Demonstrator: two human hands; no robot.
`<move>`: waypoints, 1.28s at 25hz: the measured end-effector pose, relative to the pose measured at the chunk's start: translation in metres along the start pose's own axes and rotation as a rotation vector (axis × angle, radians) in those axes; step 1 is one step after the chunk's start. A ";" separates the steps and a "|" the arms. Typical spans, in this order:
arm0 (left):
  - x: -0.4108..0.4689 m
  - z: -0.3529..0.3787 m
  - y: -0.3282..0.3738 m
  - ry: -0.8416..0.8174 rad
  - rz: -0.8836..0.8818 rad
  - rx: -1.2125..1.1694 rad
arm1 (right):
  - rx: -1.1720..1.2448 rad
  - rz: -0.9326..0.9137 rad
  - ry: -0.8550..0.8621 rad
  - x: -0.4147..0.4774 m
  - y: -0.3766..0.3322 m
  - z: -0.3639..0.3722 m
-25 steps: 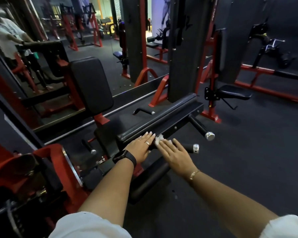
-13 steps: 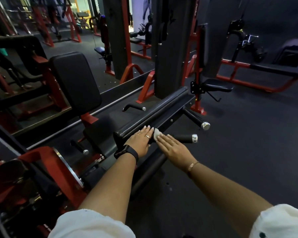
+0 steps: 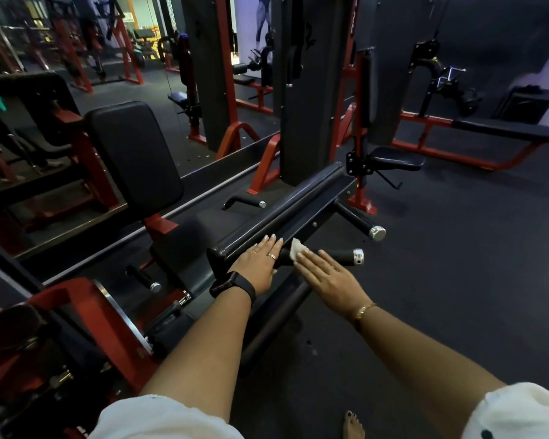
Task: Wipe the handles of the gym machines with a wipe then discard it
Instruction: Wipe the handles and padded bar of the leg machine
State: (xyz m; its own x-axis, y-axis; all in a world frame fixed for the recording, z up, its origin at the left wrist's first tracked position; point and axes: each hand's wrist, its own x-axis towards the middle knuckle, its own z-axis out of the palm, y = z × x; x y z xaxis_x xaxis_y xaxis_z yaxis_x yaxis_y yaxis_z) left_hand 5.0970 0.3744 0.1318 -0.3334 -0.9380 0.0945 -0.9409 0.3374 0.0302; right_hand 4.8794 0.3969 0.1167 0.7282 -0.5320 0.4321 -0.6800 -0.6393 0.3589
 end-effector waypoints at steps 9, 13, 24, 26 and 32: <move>-0.001 -0.004 0.001 -0.008 -0.002 -0.007 | 0.242 0.329 -0.046 0.049 -0.044 -0.001; 0.000 -0.004 0.001 -0.027 -0.001 0.039 | 0.067 0.157 0.048 -0.003 0.001 -0.002; -0.002 -0.002 0.005 -0.066 0.110 0.212 | 0.032 0.288 0.054 0.002 -0.008 -0.005; -0.003 -0.003 0.005 -0.069 0.104 0.196 | -0.001 0.499 0.074 -0.018 0.011 -0.011; 0.012 -0.010 0.019 -0.097 0.136 0.236 | 0.068 0.569 0.185 -0.006 0.010 -0.018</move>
State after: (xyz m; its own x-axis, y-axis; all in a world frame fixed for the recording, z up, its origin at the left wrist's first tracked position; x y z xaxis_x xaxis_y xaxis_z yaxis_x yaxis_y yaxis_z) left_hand 5.0759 0.3705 0.1434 -0.4509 -0.8925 -0.0140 -0.8713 0.4435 -0.2100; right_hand 4.8669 0.4038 0.1325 0.2201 -0.6993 0.6801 -0.9473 -0.3196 -0.0220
